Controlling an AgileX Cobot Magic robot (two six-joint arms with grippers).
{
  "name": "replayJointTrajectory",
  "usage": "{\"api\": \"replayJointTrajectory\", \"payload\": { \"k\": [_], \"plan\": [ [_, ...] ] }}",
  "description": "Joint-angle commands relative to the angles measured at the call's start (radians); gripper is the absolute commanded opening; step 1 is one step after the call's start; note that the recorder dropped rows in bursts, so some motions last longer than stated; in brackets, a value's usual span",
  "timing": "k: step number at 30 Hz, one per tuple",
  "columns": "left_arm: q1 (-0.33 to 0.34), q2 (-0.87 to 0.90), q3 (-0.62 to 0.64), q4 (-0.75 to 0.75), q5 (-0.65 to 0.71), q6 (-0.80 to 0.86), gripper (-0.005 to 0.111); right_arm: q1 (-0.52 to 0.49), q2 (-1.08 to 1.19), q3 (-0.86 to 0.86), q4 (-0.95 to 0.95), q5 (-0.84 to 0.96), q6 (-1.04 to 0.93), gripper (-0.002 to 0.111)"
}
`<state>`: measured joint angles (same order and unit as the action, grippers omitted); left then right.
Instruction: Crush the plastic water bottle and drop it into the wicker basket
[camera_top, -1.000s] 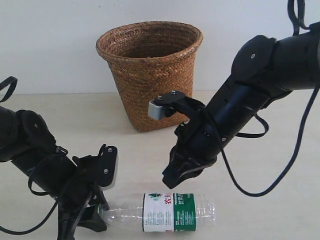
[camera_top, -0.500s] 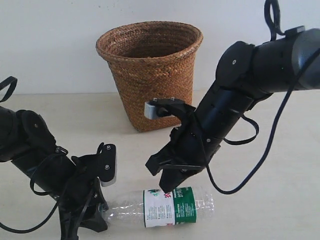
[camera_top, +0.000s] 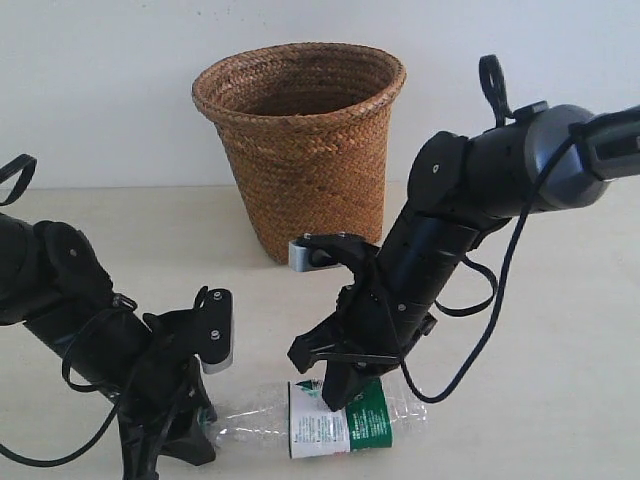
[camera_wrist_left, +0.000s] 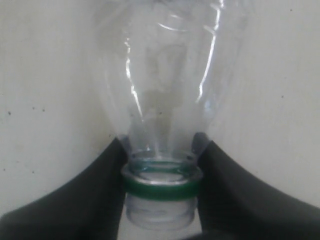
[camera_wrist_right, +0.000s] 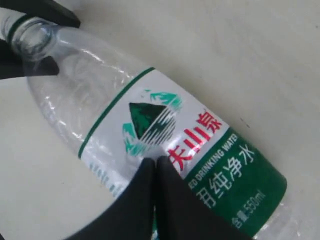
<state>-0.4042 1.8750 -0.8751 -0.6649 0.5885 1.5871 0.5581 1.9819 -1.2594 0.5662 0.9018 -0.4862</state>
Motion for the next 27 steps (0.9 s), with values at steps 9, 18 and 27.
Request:
{"api": "replayJointTrajectory", "payload": {
  "k": [9, 18, 27],
  "plan": [
    [-0.005, -0.001, 0.002, -0.007, 0.008, -0.028, 0.004, -0.001, 0.2, -0.072, -0.182, 0.069, 0.107, 0.0],
    [-0.005, -0.001, 0.002, -0.001, 0.006, -0.028, 0.004, -0.002, 0.253, -0.118, -0.211, 0.108, 0.147, 0.0],
    [-0.005, -0.001, 0.002, 0.001, 0.006, -0.046, 0.004, -0.002, 0.213, -0.218, -0.181, 0.23, 0.166, 0.0]
  ]
}}
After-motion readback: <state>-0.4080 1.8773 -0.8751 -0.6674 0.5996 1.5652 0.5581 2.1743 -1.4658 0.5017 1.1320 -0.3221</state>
